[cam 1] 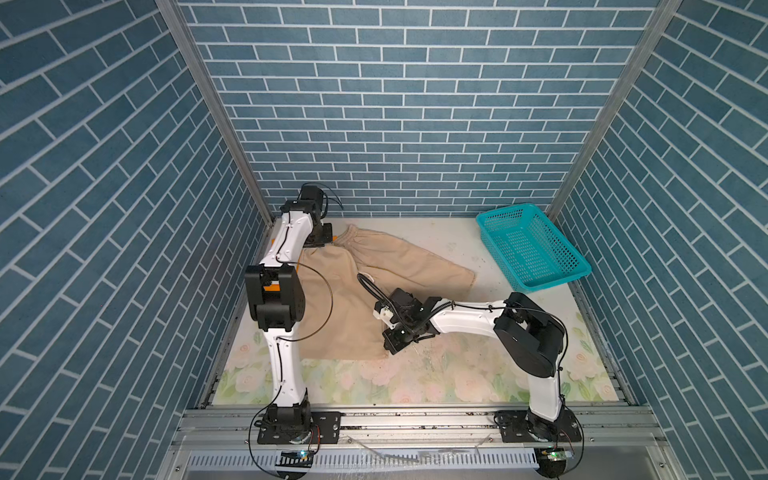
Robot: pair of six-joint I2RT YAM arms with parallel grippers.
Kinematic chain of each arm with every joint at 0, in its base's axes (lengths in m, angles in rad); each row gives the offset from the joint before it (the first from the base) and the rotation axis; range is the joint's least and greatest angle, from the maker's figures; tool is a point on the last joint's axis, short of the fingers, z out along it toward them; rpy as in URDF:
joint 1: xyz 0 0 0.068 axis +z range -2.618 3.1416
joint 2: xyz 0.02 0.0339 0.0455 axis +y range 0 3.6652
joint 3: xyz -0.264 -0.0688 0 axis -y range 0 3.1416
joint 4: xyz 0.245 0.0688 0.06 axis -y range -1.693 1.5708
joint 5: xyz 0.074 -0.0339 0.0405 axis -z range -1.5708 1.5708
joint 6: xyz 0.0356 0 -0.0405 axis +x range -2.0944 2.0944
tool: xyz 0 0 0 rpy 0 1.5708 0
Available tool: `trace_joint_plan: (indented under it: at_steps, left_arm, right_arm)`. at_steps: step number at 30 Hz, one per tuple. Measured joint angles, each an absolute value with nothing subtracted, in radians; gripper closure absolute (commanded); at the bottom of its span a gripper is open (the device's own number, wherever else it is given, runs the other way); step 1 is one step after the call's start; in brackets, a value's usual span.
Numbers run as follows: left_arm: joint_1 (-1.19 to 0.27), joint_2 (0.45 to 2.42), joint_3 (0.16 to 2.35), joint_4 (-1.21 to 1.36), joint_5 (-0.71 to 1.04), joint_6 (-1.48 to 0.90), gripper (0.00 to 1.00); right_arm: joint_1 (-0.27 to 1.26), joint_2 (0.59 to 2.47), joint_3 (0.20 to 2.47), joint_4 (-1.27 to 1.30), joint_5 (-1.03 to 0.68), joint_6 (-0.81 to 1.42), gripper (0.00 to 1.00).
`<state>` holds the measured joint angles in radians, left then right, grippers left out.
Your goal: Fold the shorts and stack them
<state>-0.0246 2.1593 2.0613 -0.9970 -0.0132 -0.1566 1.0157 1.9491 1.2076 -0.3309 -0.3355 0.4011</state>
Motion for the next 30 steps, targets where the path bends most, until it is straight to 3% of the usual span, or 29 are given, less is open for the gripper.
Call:
trace_joint_plan:
  at_steps: [9, 10, 11, 14, 15, 19, 23, 30]
  left_arm:
    - [-0.028, 1.963, 1.72, -0.919, 0.057, -0.279, 0.95]
    - [-0.03, 1.921, 1.652, -0.904, 0.062, -0.3, 0.85]
    - [-0.032, 1.889, 1.601, -0.894, 0.066, -0.315, 0.68]
    - [-0.045, 1.792, 1.438, -0.857, 0.07, -0.357, 0.06]
    - [-0.049, 1.762, 1.39, -0.852, 0.07, -0.37, 0.0]
    - [-0.058, 1.699, 1.352, -0.869, 0.072, -0.384, 0.0]
    - [-0.085, 1.711, 1.465, -0.873, 0.088, -0.31, 0.0]
    - [-0.196, 1.982, 1.853, -0.826, 0.11, -0.075, 0.0]
  right_arm:
    - [0.653, 1.782, 1.06, -0.654, -0.357, 0.357, 1.0]
    - [0.618, 1.758, 1.044, -0.683, -0.355, 0.356, 1.0]
    - [0.592, 1.738, 1.036, -0.709, -0.355, 0.353, 1.0]
    - [0.533, 1.676, 1.029, -0.762, -0.352, 0.341, 0.74]
    - [0.519, 1.657, 1.029, -0.769, -0.352, 0.336, 0.69]
    - [0.492, 1.613, 1.029, -0.785, -0.356, 0.307, 0.61]
    - [0.485, 1.584, 1.029, -0.784, -0.364, 0.306, 0.59]
    - [0.484, 1.39, 0.956, -0.693, -0.389, 0.327, 0.57]
